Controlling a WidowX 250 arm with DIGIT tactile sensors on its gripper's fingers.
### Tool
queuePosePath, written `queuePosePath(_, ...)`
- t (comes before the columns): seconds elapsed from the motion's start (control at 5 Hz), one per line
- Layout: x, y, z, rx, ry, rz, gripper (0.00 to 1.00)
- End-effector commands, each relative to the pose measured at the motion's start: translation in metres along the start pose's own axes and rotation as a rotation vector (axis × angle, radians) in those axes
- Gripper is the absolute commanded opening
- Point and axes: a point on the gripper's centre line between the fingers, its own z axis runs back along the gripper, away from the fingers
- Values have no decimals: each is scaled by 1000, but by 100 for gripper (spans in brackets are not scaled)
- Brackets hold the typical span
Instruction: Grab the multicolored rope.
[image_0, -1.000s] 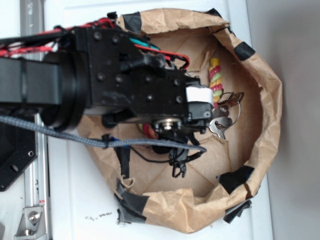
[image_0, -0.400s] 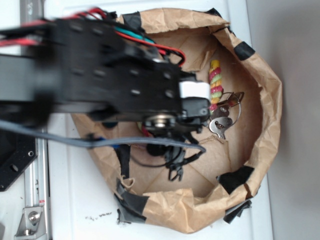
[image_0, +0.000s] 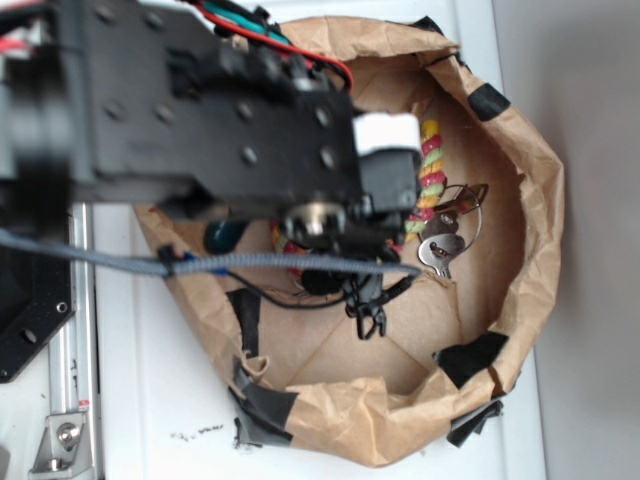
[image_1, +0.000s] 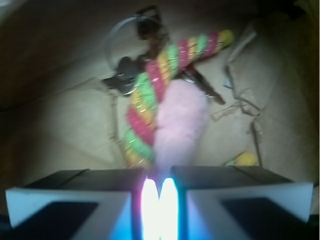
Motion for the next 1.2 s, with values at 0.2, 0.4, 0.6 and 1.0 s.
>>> queuePosePath(0.2,11,-27,-50,35,20,-69,100)
queuePosePath(0.4,14,-33,-54,22,37,-71,100)
queuePosePath(0.6,11,-32,-51,-30,37,-94,0)
queuePosePath(1.0,-1,-40,-29,-112,5,-196,0)
